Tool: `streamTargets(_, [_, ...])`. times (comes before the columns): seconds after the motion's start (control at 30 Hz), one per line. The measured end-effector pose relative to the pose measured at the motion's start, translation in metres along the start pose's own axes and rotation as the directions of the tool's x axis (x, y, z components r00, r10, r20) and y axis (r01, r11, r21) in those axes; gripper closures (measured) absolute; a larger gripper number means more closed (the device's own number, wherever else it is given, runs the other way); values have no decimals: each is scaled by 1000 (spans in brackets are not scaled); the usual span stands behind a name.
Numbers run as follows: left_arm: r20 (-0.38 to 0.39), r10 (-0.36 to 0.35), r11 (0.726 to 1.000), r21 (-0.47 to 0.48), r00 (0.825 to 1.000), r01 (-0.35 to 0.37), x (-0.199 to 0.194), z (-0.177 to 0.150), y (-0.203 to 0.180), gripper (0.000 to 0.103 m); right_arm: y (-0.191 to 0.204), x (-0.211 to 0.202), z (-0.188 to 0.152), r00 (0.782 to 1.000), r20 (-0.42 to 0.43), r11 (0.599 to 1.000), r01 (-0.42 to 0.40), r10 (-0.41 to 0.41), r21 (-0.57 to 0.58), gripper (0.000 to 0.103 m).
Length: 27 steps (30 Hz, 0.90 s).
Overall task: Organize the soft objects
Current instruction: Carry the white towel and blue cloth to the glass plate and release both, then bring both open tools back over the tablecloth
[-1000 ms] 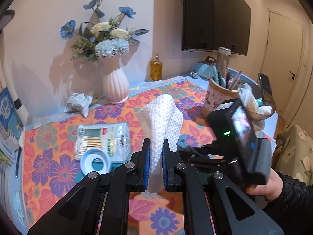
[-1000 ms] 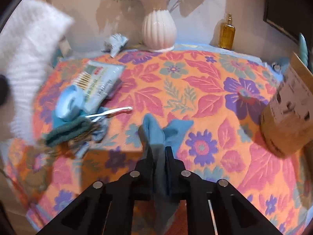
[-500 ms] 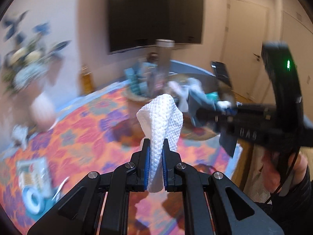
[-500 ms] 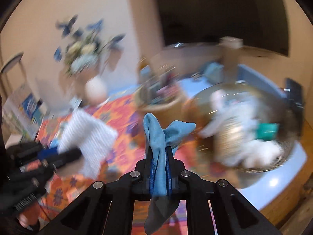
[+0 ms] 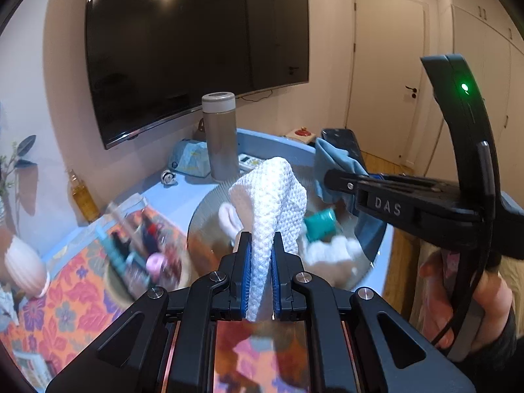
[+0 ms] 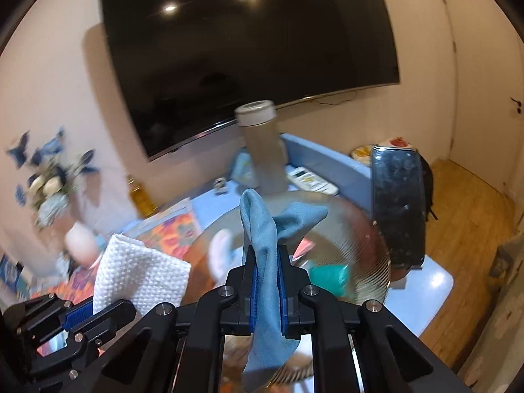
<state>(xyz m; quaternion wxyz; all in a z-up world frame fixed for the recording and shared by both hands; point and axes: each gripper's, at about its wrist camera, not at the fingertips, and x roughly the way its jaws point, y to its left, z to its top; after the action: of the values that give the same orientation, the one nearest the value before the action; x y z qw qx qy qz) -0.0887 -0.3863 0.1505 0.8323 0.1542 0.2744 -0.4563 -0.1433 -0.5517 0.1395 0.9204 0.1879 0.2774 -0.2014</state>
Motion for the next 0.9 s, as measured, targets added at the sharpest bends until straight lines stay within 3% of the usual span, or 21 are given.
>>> streamTargets(0.13, [4, -27, 1000, -1, 1000, 27, 21, 10, -1, 88, -10, 26, 11, 999, -46, 999, 30, -30, 18, 86])
streamTargets(0.2, [2, -37, 999, -19, 999, 37, 24, 10, 1, 52, -16, 37, 12, 996, -83, 999, 39, -36, 26, 74])
streamTargets(0.27, [18, -36, 998, -41, 999, 37, 22, 7, 3, 20, -20, 38, 8, 996, -74, 998, 57, -55, 29, 52])
streamTargets(0.33, [62, -40, 998, -41, 997, 42, 14, 3, 4, 19, -22, 34, 4, 997, -55, 998, 59, -57, 29, 45])
streamTargets(0.5, [53, -35, 999, -17, 998, 36, -5, 0, -1, 19, -21, 20, -2, 998, -44, 998, 52, -51, 27, 45])
streamTargets(0.67, [88, -4, 1000, -6, 996, 4, -48, -10, 3, 19, 3, -11, -8, 1000, -2, 1000, -17, 17, -16, 44])
streamTargets(0.8, [122, 39, 998, -55, 992, -33, -96, -31, 26, 19, 40, -37, -21, 992, 16, 989, -124, 126, -74, 42])
streamTargets(0.9, [141, 101, 989, -118, 985, -84, -135, -54, 50, 19, 81, -52, -37, 971, 10, 962, -235, 239, -140, 32])
